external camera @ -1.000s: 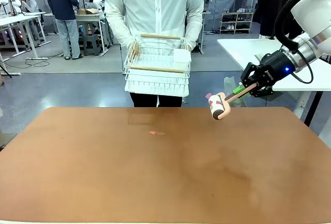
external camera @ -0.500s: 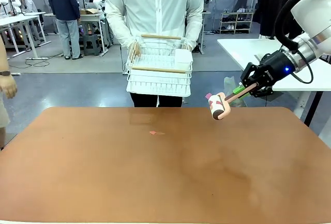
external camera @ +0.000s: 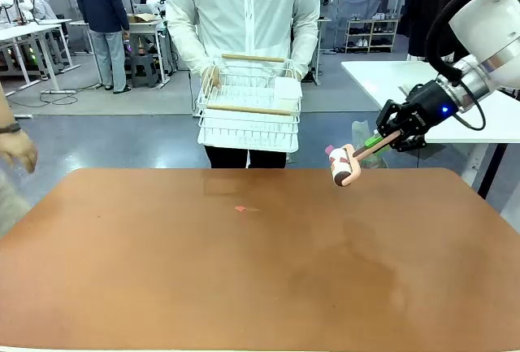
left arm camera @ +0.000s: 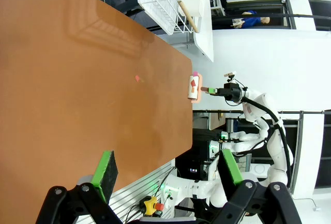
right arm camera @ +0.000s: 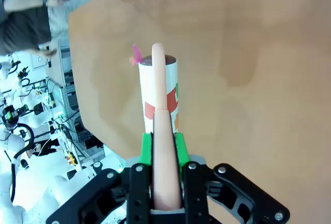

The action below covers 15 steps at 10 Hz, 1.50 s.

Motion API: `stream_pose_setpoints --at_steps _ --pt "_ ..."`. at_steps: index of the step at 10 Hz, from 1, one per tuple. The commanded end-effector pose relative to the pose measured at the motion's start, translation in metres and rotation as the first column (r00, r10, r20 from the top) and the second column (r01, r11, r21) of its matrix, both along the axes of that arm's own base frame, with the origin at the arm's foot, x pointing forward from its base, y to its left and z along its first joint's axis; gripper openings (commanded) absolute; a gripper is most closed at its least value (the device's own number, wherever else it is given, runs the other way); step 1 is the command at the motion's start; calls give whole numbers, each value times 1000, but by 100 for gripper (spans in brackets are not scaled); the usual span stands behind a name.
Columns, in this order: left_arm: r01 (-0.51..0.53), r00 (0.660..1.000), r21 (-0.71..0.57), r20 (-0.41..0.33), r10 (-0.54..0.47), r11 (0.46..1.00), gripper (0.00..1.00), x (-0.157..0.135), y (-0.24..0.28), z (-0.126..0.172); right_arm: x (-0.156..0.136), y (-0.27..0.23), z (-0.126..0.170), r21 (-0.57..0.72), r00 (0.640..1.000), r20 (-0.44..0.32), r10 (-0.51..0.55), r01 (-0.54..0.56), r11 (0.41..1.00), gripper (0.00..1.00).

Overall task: Clean the table.
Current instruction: Clean the table with the Lint Roller when the human lifts the Dish drying rack.

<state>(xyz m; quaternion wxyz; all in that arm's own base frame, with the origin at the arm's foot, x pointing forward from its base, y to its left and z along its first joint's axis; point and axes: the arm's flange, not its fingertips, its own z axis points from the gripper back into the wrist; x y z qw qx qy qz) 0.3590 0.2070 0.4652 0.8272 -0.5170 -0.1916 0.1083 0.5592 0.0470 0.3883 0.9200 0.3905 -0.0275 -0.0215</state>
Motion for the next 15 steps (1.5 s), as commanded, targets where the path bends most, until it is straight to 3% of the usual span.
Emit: stream_pose_setpoints --at_steps 1,5,11,15 --pt "13 1000 -6 12 -13 1000 100 -3 2 1 25 10 -7 -25 999 -11 -44 44 999 21" --pt "13 1000 -6 12 -13 1000 100 -3 2 1 40 19 -31 -78 997 -22 -68 66 995 21" --pt "13 1000 -6 12 -13 1000 100 -3 2 1 35 32 -60 -121 995 -97 -2 -10 993 21" --pt "13 1000 -6 12 -13 1000 100 -3 2 1 40 53 -96 -174 990 -138 -21 -4 985 21"
